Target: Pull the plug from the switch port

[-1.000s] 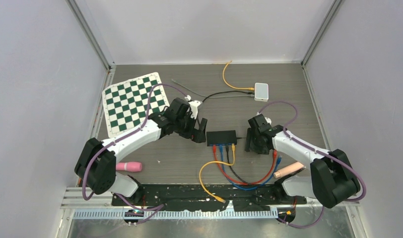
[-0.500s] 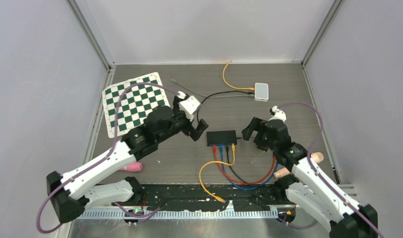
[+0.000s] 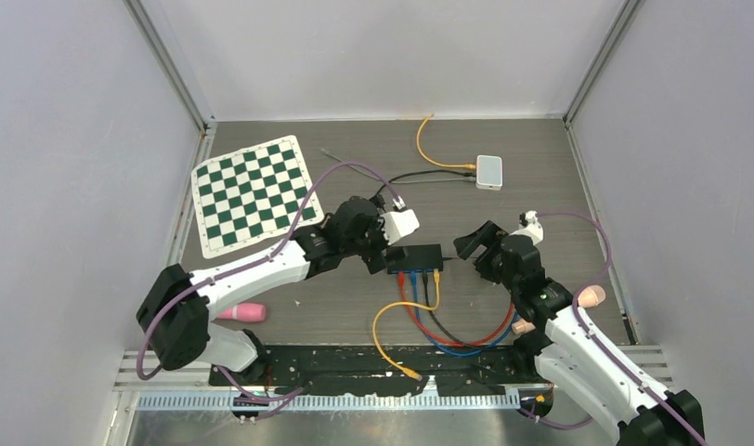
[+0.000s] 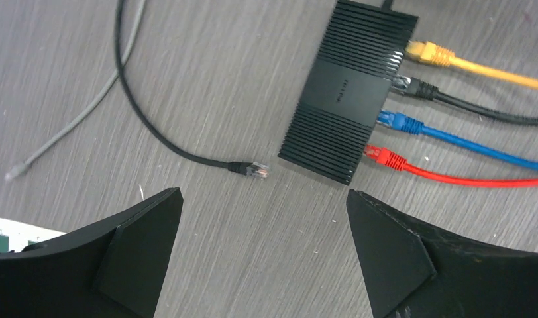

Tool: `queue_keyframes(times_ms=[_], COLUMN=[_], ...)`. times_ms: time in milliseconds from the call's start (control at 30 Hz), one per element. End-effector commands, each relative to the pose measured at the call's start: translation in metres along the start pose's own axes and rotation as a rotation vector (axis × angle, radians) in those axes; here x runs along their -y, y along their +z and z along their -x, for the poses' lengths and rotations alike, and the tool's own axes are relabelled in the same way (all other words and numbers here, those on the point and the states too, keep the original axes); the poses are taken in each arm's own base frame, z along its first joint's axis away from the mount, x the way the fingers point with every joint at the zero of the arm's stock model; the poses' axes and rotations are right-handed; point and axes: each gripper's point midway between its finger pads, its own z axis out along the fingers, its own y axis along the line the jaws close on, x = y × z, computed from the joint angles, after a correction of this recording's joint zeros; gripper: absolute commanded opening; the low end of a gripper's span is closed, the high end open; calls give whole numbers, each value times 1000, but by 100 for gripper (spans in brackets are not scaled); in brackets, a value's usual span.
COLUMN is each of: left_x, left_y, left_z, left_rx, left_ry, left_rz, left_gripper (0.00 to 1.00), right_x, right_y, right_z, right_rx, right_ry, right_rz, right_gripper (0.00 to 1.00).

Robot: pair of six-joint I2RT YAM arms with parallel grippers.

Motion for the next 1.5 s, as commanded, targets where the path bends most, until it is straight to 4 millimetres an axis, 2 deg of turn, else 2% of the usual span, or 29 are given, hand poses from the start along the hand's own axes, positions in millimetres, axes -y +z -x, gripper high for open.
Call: queue_keyframes(times_ms=[0,100,300,500,800,1167,1467], left_x=[6,16,32,37,43,56,61], left_y=[6,21,43,49,61,73,90], left_z=[36,35,26,20,12,14,3], left_rx=[96,83,35,-2,-56,-43,-134], left_ry=[125,161,178,193,206,186,173], left_rz=[-85,-154,-252,-294,-348,-419,-463], left_gripper=[100,100,100,100,100,100,99], right_x=[-4,1,5,17,15,19,7], right_y=[8,12,13,16,18,27,33], right_z=[-4,-11,-11,-6,0,-41,-53], right_rx=[1,-19,-32,15,1,-173,-281], right_ry=[213,225,149,158,98,204,161], right_rz=[5,-10,-30,-78,-113,-135,-111], right_gripper=[85,81,81,82,84,81,80])
